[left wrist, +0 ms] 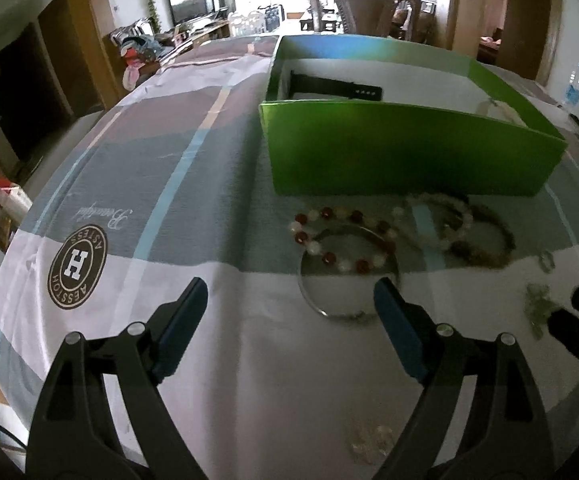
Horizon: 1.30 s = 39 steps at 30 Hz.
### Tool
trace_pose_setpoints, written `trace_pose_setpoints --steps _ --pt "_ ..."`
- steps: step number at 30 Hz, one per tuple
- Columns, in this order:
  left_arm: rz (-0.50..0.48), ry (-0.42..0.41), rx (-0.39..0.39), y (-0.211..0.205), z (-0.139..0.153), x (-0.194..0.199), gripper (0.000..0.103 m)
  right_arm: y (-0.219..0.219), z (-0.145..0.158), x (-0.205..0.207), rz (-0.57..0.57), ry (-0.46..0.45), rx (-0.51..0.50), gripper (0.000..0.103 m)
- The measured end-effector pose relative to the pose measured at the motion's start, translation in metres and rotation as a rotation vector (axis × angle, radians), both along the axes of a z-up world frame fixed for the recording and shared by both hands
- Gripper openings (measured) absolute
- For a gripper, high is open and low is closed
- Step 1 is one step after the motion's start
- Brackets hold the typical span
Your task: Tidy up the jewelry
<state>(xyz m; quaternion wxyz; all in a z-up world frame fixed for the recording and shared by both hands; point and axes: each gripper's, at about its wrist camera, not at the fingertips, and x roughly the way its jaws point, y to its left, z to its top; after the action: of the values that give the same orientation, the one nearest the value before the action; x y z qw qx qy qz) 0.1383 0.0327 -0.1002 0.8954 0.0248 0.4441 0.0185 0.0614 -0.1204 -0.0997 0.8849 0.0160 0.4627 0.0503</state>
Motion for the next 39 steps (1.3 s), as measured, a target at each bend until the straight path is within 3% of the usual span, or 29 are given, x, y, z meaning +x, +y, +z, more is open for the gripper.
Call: trace_pose_setpoints --steps 14,21,28,32,39 --pt "-0.013 0.015 0.041 0.000 -0.006 -0.005 0.087 0.006 -0.007 0.000 0.014 0.018 0.011 0.052" --pt "-0.070 0.018 0.061 -0.012 -0.002 -0.024 0.087 0.006 -0.012 -0.001 0.010 0.032 0.021 0.056" --pt "-0.077 -0.064 0.050 -0.015 0.017 -0.020 0.091 0.007 -0.013 -0.002 0.008 0.031 0.026 0.061" --pt "-0.043 -0.014 0.062 -0.012 0.003 -0.002 0.091 0.006 -0.013 -0.003 0.007 0.031 0.030 0.063" --pt "-0.054 0.001 0.049 -0.010 -0.004 -0.010 0.091 0.002 -0.016 -0.005 -0.003 0.036 0.040 0.064"
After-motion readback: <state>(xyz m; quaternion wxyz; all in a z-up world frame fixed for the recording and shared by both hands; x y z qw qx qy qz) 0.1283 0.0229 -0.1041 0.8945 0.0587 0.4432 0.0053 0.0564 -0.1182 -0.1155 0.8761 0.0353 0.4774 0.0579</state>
